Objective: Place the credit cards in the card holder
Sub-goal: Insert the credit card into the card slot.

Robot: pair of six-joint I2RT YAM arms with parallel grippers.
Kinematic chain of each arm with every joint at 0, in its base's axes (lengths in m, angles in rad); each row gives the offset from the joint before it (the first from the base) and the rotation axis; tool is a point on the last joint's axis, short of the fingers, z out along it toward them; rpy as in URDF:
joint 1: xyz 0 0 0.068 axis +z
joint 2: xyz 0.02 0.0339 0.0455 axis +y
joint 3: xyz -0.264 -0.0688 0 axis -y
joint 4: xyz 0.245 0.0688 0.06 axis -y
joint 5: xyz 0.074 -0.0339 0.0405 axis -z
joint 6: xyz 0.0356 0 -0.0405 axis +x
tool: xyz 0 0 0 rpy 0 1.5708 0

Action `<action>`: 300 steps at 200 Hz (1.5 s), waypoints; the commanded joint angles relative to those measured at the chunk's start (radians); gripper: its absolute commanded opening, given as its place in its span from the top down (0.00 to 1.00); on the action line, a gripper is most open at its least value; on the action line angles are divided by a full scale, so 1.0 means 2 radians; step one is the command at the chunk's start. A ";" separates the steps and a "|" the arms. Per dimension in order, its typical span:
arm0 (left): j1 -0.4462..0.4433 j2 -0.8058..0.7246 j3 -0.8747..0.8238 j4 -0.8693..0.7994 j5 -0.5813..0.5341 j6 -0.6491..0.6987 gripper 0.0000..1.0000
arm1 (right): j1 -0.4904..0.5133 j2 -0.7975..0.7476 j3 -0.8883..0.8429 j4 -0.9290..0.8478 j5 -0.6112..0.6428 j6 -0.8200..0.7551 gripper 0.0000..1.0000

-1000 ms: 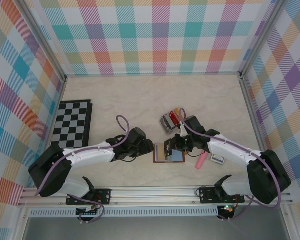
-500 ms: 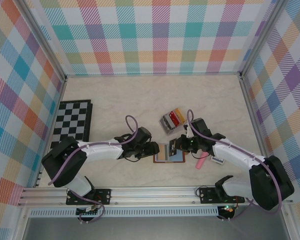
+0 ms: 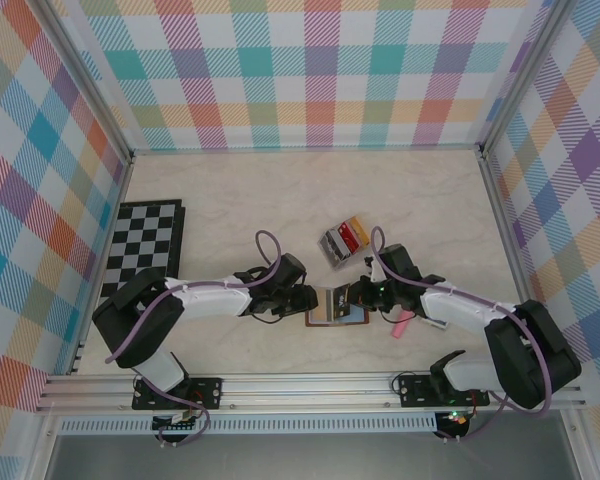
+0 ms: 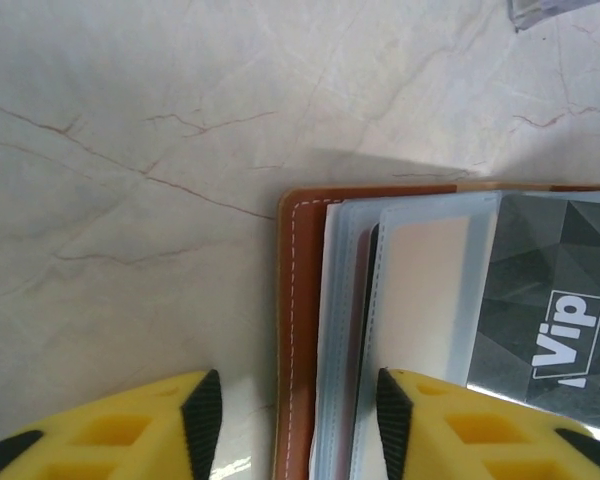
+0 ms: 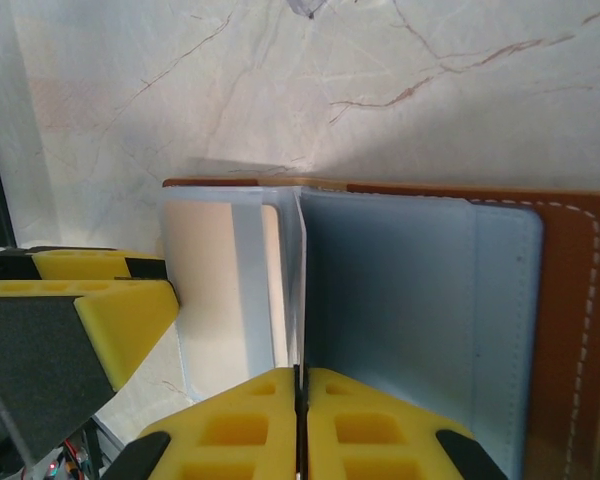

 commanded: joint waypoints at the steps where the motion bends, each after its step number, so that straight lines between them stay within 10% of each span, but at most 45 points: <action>1: -0.006 0.029 0.008 0.005 0.016 0.002 0.59 | 0.000 -0.006 -0.011 0.020 -0.009 0.008 0.92; 300: -0.007 0.035 0.009 0.013 0.021 -0.013 0.66 | 0.004 0.019 -0.050 0.078 -0.032 0.028 0.92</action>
